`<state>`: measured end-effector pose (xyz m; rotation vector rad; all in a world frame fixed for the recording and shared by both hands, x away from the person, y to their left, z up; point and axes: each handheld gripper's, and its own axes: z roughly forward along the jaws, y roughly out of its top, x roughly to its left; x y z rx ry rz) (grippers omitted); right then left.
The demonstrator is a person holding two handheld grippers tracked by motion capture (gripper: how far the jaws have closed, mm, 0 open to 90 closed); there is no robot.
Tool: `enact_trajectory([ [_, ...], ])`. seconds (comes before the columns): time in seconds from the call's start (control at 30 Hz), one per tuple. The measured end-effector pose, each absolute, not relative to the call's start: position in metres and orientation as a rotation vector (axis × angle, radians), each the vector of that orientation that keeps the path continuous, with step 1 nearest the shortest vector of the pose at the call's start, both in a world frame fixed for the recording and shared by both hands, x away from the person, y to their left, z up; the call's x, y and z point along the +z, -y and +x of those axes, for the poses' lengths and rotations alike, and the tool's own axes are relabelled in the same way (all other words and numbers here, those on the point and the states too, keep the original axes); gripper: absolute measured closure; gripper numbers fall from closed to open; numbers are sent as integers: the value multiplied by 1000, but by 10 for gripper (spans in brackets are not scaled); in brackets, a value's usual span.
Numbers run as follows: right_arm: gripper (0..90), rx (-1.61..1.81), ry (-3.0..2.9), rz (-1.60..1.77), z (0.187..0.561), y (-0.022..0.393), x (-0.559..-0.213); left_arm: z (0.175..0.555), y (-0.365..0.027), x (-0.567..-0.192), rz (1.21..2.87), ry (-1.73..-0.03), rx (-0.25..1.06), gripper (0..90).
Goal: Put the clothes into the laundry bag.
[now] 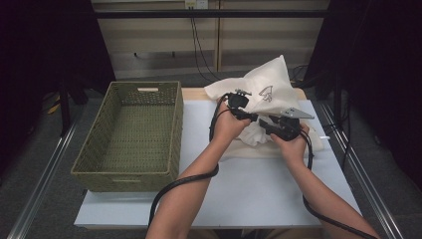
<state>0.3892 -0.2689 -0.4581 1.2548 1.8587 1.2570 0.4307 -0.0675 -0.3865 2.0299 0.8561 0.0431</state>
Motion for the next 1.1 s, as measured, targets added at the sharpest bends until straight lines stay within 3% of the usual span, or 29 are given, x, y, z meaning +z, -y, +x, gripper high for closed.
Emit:
enact_trajectory([
  [0.27, 421, 1201, -1911, 1235, 367, 268, -456, 428, 69, -390, 2033, -866, 54, 864],
  [0.57, 471, 1059, -2008, 1276, 367, 266, -479, 424, 72, -392, 2039, -864, 30, 869],
  [0.73, 579, 997, -2057, 1287, 377, 261, -490, 422, 72, -391, 2043, -853, 8, 871],
  [0.9, 795, 993, -2059, 1287, 386, 256, -490, 422, 68, -388, 2020, -871, -32, 872],
  [1.1, 845, 1081, -2013, 1272, 381, 262, -487, 416, 67, -383, 2018, -860, -61, 875],
])
